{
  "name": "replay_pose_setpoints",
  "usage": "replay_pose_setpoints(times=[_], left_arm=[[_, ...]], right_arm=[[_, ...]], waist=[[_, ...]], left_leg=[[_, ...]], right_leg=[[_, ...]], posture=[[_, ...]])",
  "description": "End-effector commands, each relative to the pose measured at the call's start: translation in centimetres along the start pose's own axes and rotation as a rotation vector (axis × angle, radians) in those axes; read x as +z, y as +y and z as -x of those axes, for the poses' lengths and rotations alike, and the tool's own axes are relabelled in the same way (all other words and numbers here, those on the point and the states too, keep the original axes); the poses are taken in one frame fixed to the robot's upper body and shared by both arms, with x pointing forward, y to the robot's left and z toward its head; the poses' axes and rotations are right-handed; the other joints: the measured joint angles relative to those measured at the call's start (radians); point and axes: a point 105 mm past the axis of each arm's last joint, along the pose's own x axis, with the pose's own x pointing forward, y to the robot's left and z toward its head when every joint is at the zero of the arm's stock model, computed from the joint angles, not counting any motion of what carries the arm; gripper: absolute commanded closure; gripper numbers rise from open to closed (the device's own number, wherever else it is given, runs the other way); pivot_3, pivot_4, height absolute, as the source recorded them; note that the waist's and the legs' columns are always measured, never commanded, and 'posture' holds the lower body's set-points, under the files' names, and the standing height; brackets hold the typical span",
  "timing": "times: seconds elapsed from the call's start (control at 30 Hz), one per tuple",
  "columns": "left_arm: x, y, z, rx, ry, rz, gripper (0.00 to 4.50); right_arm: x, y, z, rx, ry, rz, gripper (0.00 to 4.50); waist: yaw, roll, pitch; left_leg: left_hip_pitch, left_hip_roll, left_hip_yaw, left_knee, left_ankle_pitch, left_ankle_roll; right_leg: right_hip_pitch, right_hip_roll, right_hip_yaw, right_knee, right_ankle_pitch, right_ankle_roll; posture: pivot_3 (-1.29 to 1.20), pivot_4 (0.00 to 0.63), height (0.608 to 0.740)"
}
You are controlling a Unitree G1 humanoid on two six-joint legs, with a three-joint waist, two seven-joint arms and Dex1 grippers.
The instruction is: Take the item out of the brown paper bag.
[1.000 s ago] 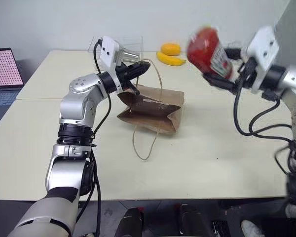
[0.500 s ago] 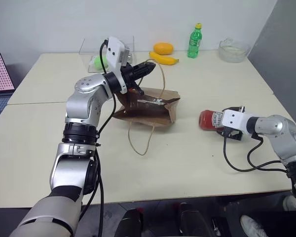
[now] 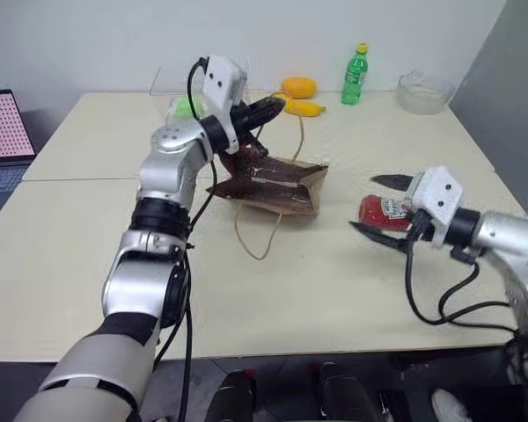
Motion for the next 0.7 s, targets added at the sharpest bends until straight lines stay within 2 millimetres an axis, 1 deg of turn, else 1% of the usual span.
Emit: replay_pose_setpoints(times=[0.03, 0.13, 0.23, 0.3, 0.4, 0.47, 0.57, 0.7], left_arm=[[1.6, 1.1, -0.5, 0.017, -0.014, -0.076, 4.50], [1.8, 1.9, -0.6, 0.035, 0.004, -0.079, 3.91], [1.9, 2.6, 0.0, 0.033, 0.030, -0.106, 2.99], [1.8, 2.8, 0.8, 0.001, 0.052, -0.108, 2.29], [1.4, 2.8, 2.2, -0.061, 0.079, -0.091, 1.42], [1.2, 2.9, 3.4, -0.089, 0.087, -0.079, 1.42], [1.4, 3.3, 4.8, -0.064, 0.067, -0.085, 1.42], [2.0, 4.0, 6.8, 0.081, -0.011, -0.120, 1.42]], right_arm=[[3.0, 0.4, 0.1, -0.114, -0.126, -0.078, 0.05], [3.1, 1.0, -0.2, -0.142, -0.133, -0.121, 0.00], [2.9, 1.5, -0.6, -0.158, -0.134, -0.161, 0.00], [2.9, 1.7, -0.8, -0.159, -0.138, -0.173, 0.00], [2.9, 1.5, -1.1, -0.159, -0.143, -0.178, 0.00], [2.7, 1.4, -1.3, -0.153, -0.140, -0.178, 0.00], [2.6, 1.1, -1.5, -0.162, -0.147, -0.164, 0.00], [2.7, 0.2, -1.4, -0.250, -0.199, -0.119, 0.00]], waist=[[-0.001, 0.000, 0.000], [0.000, 0.000, 0.000], [-0.002, 0.000, 0.000], [-0.007, 0.000, 0.000], [-0.009, 0.000, 0.000], [-0.011, 0.000, 0.000], [-0.011, 0.000, 0.000], [-0.009, 0.000, 0.000]], left_leg=[[0.000, 0.000, 0.000, 0.000, 0.000, 0.000], [0.000, 0.000, 0.000, 0.000, 0.000, 0.000], [0.000, 0.000, 0.000, -0.001, 0.000, 0.000], [0.000, 0.000, 0.000, -0.001, 0.000, 0.000], [0.000, 0.000, 0.000, -0.001, 0.000, 0.000], [0.000, 0.001, 0.000, -0.001, 0.000, 0.000], [0.000, 0.001, 0.000, -0.001, 0.000, 0.000], [0.000, 0.001, -0.001, -0.001, 0.000, 0.000]], right_leg=[[0.000, 0.000, 0.000, 0.000, 0.000, 0.000], [-0.001, 0.000, -0.001, 0.000, 0.000, 0.000], [-0.001, 0.000, 0.000, 0.000, 0.000, 0.000], [-0.001, 0.001, 0.000, 0.000, 0.000, 0.000], [-0.001, 0.001, 0.000, 0.001, 0.000, 0.000], [-0.001, 0.001, 0.000, 0.000, 0.000, 0.000], [-0.001, 0.001, 0.000, 0.001, 0.000, 0.000], [-0.001, 0.001, 0.000, 0.001, 0.000, 0.000]], posture=[[0.00, 0.150, 0.740], [0.00, 0.150, 0.740], [0.00, 0.150, 0.740], [0.00, 0.150, 0.740], [0.00, 0.150, 0.740], [0.00, 0.150, 0.740], [0.00, 0.150, 0.740], [0.00, 0.150, 0.740]])
